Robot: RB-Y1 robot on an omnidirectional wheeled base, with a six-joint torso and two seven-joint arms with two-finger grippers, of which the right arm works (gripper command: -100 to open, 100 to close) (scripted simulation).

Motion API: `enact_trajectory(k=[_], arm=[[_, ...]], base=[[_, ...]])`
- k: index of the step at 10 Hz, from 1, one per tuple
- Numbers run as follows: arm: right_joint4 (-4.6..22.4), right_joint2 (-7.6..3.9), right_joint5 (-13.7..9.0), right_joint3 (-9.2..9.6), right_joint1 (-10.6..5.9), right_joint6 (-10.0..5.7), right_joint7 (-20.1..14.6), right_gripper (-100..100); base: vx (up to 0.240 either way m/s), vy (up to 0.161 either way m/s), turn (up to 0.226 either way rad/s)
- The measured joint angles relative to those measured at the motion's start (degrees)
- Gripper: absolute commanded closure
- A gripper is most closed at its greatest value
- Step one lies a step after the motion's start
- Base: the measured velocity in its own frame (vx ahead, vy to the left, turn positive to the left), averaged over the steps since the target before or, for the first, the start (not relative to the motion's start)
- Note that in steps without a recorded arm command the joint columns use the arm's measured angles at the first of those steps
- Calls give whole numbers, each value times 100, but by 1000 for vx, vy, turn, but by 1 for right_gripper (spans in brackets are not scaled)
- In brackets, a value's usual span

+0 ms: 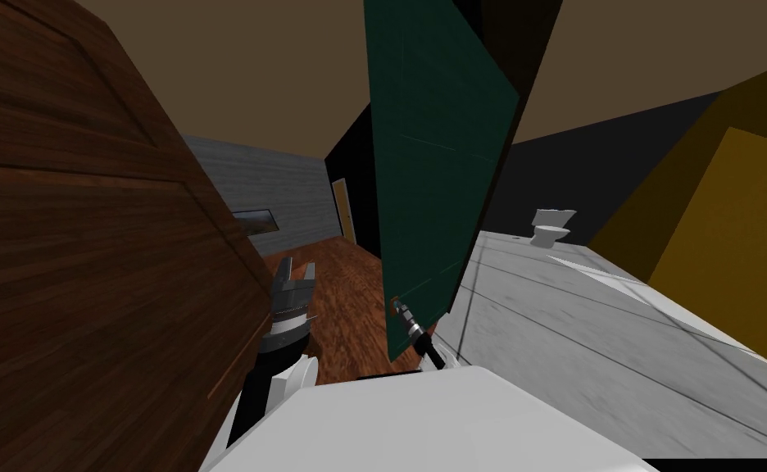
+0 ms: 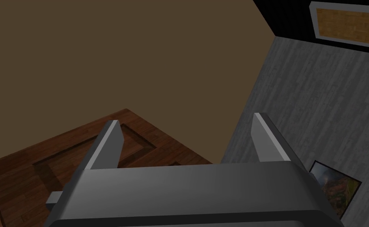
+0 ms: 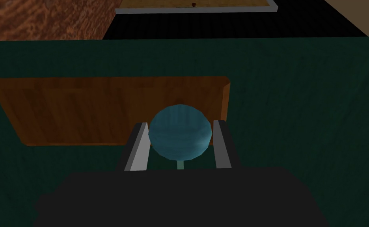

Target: Push the door open

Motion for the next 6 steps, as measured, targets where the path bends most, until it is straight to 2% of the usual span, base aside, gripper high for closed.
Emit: enact_trajectory(k=[1, 2, 3, 4, 6], arm=[[-11, -19, -38, -31, 1, 17, 40, 100], [-157, -59, -63, -52, 57, 85, 73, 100], [-156, -79, -125, -129, 44, 74, 140, 100], [-40, -77, -188, -201, -12, 0, 218, -100], [-65, -76, -193, -189, -16, 20, 205, -100]], base=[[197, 49, -61], [224, 48, -123], [226, 72, -107], [-25, 36, -51], [-192, -27, -6]])
